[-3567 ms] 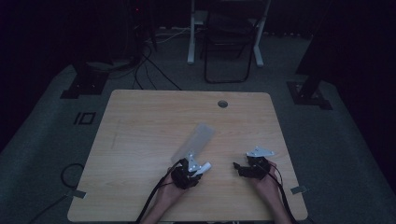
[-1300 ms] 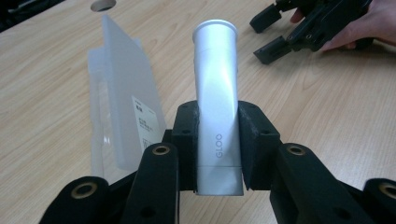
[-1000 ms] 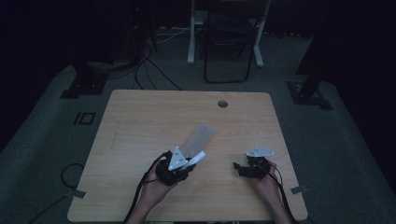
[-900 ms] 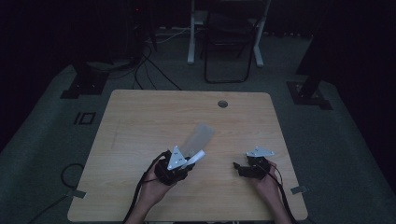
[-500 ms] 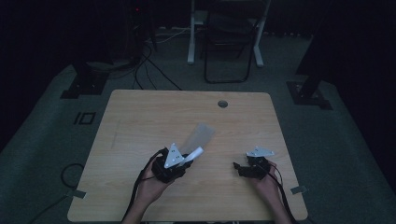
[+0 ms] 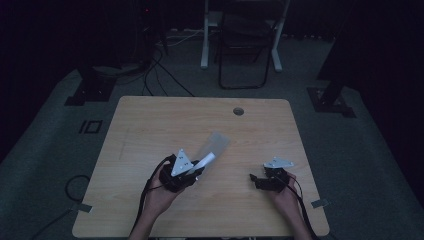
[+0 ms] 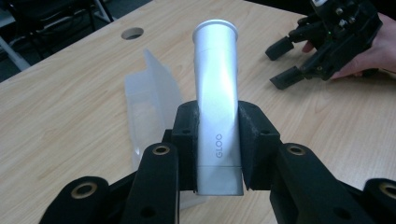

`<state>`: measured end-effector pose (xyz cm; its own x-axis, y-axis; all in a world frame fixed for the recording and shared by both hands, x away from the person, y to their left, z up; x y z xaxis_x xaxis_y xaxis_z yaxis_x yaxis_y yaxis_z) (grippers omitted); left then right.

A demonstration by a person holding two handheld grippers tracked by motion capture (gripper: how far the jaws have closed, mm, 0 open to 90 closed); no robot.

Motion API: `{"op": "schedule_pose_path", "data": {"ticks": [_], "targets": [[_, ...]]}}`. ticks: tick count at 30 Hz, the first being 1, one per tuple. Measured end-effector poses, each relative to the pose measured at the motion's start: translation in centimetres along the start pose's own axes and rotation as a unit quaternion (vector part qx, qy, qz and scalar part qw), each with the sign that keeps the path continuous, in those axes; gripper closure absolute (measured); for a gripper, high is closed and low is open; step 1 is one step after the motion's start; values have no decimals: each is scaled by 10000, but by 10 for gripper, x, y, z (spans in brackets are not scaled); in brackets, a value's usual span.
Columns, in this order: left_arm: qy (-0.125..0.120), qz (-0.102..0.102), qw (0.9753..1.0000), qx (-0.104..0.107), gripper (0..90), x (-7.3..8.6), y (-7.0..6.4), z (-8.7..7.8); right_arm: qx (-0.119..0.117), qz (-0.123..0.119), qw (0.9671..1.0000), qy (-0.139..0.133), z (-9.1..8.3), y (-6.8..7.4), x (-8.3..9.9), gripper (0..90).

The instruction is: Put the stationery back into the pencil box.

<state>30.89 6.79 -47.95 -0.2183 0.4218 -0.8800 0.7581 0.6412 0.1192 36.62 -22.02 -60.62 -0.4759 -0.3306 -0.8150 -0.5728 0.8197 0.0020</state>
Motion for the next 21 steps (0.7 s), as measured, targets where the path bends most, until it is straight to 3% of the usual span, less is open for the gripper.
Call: {"op": "schedule_pose_path", "data": {"ticks": [21], "targets": [[-26, -85, 9998, -159, 711, -5, 16, 5, 0, 2, 10000, 0, 0, 0, 0, 258]]}}
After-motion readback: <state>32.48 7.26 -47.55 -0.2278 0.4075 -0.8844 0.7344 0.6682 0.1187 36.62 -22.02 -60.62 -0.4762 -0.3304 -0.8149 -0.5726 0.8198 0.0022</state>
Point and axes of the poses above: each handheld gripper's, and its own axes: z roughly forward along the jaws, x roughly out of its underside, y roughly to its left, the point moved 6 cm from there along z, roughly forward along the jaws, and after that the axes turned 6 degrees about -y, right-handed, at the moved point
